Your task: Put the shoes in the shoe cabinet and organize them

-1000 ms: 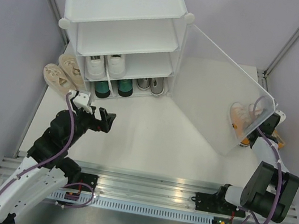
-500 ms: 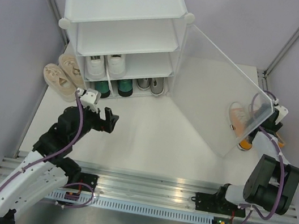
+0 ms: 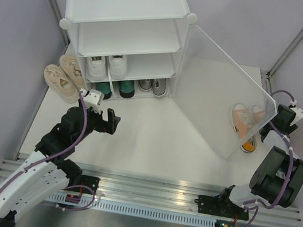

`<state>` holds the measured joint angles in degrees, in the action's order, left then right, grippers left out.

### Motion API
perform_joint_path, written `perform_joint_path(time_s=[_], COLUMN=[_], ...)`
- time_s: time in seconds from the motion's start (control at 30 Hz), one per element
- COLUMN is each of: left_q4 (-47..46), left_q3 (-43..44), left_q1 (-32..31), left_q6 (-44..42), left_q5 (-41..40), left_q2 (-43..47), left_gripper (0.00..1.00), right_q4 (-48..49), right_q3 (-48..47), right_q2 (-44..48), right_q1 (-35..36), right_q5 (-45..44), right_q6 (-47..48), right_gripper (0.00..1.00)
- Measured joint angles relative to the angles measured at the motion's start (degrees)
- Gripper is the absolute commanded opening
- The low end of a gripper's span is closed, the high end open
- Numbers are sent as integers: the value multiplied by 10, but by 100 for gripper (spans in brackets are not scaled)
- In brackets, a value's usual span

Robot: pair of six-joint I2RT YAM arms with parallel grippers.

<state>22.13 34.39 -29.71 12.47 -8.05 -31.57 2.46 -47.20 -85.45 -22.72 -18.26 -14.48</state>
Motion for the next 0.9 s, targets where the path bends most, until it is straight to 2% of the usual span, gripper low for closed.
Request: perform_joint_path(time_s=[0.1,0.37,0.47,0.5,0.6,0.63,0.73,0.83,0.9], left_q4=[0,0,0,0,0,0,0,0,0], left_q3=[0,0,0,0,0,0,0,0,0], left_q1=[0,0,0,0,0,0,0,0,0], left_q6=[0,-2,-2,-2,-4,-5,-6,-6,-6], left_q5=[-5,-9,-9,-9,-10,-10,-10,-10,-10], left_q2=[-3,-17,-17,-17,-17,-17,-16,-16,-15], left_gripper=[99,100,99,100,99,100,99,100,100], right_q4=[10,31,31,31,29,28,28,23,15], right_q3=[0,-19,-23,-25,-27,-27,-27,-27,-28], right_q2=[-21,-70,-78,-82,-90,-92,-92,-91,-87], right_q1=[-20,-19,-19,-20,-23,-24,-23,-21,-20], right_q5=[23,56,56,56,62,72,109,135,148], right_q6=[-8,-9,-9,-9,-9,-12,-21,-26,-28], right_gripper=[72,72,68,65,47,37,24,17,17])
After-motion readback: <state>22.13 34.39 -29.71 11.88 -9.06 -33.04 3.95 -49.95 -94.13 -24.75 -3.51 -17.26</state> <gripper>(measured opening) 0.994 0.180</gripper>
